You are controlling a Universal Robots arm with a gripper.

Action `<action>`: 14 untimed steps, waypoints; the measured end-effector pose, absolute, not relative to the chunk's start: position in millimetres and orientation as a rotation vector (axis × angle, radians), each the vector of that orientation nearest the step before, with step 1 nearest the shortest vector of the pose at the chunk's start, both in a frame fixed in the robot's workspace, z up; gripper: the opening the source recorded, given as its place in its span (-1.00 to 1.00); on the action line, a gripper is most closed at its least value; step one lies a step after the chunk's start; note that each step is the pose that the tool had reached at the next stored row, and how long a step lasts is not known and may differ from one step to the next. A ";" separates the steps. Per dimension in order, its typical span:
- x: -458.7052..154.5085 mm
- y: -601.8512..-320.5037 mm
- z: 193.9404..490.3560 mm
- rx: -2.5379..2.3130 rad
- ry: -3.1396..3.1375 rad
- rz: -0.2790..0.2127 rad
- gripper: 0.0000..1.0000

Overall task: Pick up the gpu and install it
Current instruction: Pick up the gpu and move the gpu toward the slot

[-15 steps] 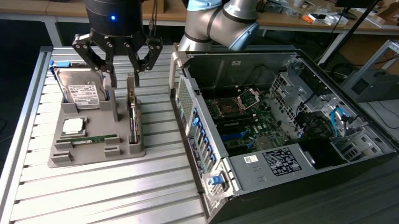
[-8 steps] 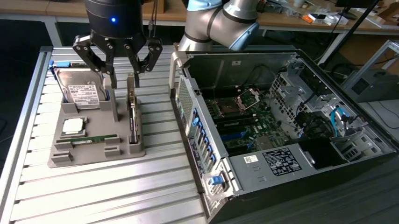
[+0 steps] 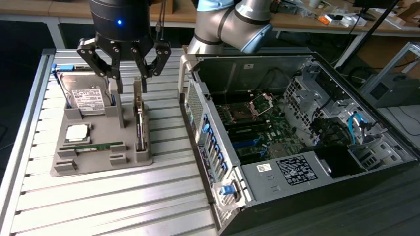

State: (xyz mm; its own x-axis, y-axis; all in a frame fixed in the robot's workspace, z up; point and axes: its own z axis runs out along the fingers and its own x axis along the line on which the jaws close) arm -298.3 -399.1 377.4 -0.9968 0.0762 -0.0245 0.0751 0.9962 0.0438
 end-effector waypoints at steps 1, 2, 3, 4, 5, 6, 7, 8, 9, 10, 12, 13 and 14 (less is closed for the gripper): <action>-298.3 -399.1 377.1 0.118 3.113 0.067 -0.04; -298.3 -399.2 376.8 0.118 3.113 0.067 -0.04; -298.3 -399.1 376.6 0.118 3.113 0.067 -0.04; -298.3 -399.1 376.0 0.118 3.113 0.067 -0.04; -298.3 -399.1 375.5 0.118 3.113 0.067 -0.04; -298.3 -399.1 375.3 0.118 3.112 0.067 -0.04; -298.3 -399.1 375.2 0.118 3.113 0.067 -0.04; -298.3 -399.1 374.9 0.118 3.113 0.067 -0.04; -298.3 -399.1 374.7 0.118 3.113 0.067 -0.04; -298.3 -399.1 374.6 0.118 3.113 0.067 -0.04; -298.3 -399.1 374.1 0.118 3.112 0.067 -0.04; -298.3 -399.1 373.8 0.118 3.113 0.067 -0.04; -298.3 -399.1 373.4 0.118 3.113 0.067 -0.04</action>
State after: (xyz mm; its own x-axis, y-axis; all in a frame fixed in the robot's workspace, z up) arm -298.3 -399.1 373.4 -0.9968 0.0762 -0.0244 0.0751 0.9962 0.0438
